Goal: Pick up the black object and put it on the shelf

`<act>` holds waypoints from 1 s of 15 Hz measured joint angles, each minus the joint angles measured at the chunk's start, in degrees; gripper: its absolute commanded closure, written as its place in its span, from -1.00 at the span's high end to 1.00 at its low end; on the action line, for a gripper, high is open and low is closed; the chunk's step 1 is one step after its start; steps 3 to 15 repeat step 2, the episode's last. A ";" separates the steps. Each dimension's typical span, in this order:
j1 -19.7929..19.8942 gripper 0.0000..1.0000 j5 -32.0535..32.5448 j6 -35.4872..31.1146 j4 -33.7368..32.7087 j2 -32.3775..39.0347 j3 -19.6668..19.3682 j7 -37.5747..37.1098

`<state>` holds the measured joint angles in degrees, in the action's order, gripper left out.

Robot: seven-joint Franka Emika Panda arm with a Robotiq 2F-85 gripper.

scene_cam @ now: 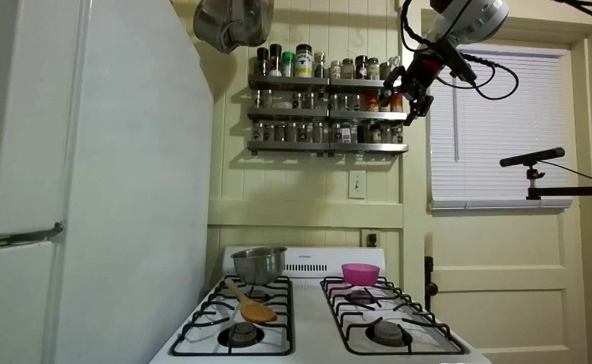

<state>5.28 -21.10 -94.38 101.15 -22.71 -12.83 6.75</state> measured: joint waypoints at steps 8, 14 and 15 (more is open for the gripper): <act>0.00 1.00 0.00 0.00 -0.04 0.00 0.07 0.00; 0.00 1.00 0.00 0.00 -0.04 0.00 0.07 0.00; 0.00 1.00 0.00 0.00 -0.04 0.00 0.07 0.00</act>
